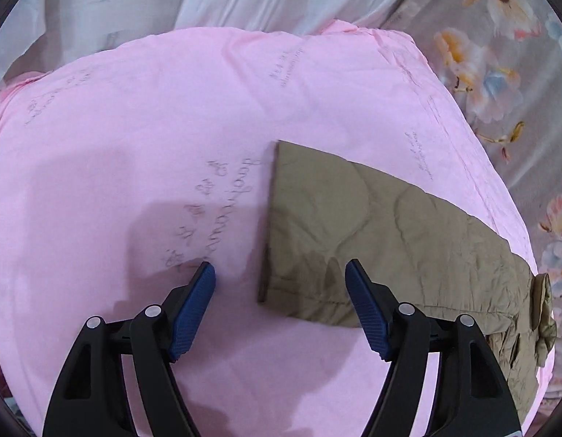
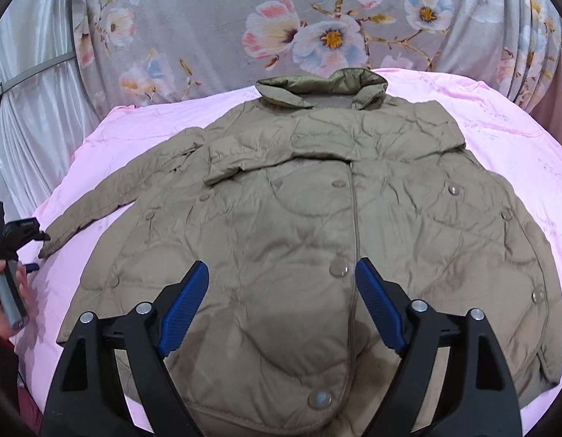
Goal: Fold large clothes
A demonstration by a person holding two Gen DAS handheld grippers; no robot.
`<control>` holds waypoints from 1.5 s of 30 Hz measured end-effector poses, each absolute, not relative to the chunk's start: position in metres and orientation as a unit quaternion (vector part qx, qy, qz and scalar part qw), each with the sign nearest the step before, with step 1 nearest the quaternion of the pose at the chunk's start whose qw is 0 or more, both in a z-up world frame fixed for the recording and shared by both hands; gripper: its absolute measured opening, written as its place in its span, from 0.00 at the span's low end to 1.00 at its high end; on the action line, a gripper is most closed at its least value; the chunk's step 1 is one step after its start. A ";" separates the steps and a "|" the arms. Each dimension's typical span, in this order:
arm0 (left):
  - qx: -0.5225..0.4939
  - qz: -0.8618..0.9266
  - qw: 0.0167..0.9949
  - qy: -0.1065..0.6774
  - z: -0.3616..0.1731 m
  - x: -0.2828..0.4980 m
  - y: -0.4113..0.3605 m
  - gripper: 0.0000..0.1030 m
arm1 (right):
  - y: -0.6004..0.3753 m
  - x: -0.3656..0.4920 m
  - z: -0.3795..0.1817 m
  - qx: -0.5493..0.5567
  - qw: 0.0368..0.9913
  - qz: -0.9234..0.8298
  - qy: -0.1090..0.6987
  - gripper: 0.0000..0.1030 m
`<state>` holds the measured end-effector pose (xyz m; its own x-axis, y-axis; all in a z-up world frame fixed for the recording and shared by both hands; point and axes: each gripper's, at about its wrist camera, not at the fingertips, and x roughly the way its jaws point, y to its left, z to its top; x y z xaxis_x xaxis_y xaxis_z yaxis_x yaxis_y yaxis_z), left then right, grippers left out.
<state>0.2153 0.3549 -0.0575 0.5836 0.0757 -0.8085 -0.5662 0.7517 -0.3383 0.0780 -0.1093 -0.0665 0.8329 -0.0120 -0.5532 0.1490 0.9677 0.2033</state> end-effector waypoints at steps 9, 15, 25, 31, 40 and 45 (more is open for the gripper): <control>-0.217 0.107 0.895 0.375 0.016 0.241 0.294 0.04 | -0.119 0.051 -0.071 0.109 0.950 -0.061 0.285 0.79; -0.134 -0.015 0.942 0.307 0.115 0.247 0.169 0.03 | -0.140 0.039 -0.077 0.121 0.949 -0.069 0.283 0.79; -0.036 -0.229 0.925 0.302 0.147 0.191 -0.122 0.05 | -0.191 0.012 -0.081 0.116 0.950 -0.113 0.265 0.79; -0.019 -0.262 0.882 0.392 0.068 0.185 -0.191 0.25 | -0.229 -0.004 -0.088 0.147 0.943 -0.139 0.263 0.80; -0.040 -0.159 0.913 0.373 0.053 0.211 -0.073 0.58 | -0.272 0.020 -0.058 0.173 0.949 -0.123 0.234 0.84; -0.114 -0.067 0.903 0.409 0.019 0.250 0.028 0.57 | -0.294 0.075 -0.043 0.218 0.941 -0.106 0.235 0.84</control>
<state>0.2499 0.0278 0.0189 0.6570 -0.2136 -0.7230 0.0267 0.9650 -0.2608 0.0751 -0.2939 -0.0426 0.8670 -0.0972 -0.4888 0.3024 0.8822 0.3610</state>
